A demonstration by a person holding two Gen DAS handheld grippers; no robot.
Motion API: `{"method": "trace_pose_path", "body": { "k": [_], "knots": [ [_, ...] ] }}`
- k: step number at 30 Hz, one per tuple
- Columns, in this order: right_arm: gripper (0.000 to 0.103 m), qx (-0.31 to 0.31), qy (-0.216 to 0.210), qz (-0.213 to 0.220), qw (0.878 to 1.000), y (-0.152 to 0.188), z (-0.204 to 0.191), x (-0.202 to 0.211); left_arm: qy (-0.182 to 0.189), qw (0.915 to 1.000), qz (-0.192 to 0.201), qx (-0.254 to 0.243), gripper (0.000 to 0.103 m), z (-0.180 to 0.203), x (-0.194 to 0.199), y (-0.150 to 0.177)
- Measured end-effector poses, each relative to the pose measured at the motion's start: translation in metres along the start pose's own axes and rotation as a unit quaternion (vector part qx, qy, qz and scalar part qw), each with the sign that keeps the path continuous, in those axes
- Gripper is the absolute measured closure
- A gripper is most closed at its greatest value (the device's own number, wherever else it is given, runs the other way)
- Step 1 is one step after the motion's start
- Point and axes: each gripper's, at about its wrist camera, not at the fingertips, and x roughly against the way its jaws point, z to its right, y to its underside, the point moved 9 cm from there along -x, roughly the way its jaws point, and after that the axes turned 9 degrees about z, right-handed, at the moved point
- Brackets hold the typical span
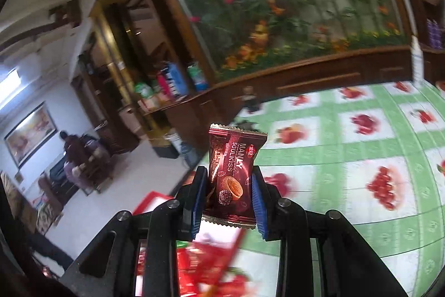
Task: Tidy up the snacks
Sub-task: 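Carry the red lattice packet and brown chocolate packet over the tray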
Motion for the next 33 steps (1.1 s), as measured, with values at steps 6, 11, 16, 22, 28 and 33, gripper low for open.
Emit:
{"method": "trace_pose_path", "body": {
  "k": [6, 11, 16, 22, 28, 33],
  "knots": [
    [0.072, 0.016, -0.027, -0.017, 0.999, 0.007, -0.048, 0.004, 0.015, 0.9998, 0.004, 0.014, 0.08, -0.01, 0.002, 0.006],
    [0.072, 0.04, -0.035, -0.033, 0.998, 0.028, -0.069, 0.006, 0.029, 0.9992, -0.007, 0.026, 0.08, -0.015, -0.011, 0.015],
    [0.072, 0.05, -0.039, -0.058, 0.996, 0.049, -0.08, -0.003, 0.033, 0.9987, -0.015, 0.036, 0.08, -0.023, -0.024, 0.017],
    [0.072, 0.057, -0.052, -0.083, 0.994, 0.077, -0.084, -0.01, 0.033, 0.9986, -0.022, 0.036, 0.08, -0.022, -0.038, 0.013],
    [0.072, 0.052, -0.055, -0.116, 0.99, 0.104, -0.064, -0.017, 0.025, 0.9985, -0.032, 0.036, 0.08, -0.014, -0.049, 0.011],
    [0.072, 0.063, -0.064, -0.122, 0.989, 0.109, -0.052, -0.015, 0.017, 0.999, -0.031, 0.026, 0.08, -0.001, -0.055, 0.004]
  ]
}}
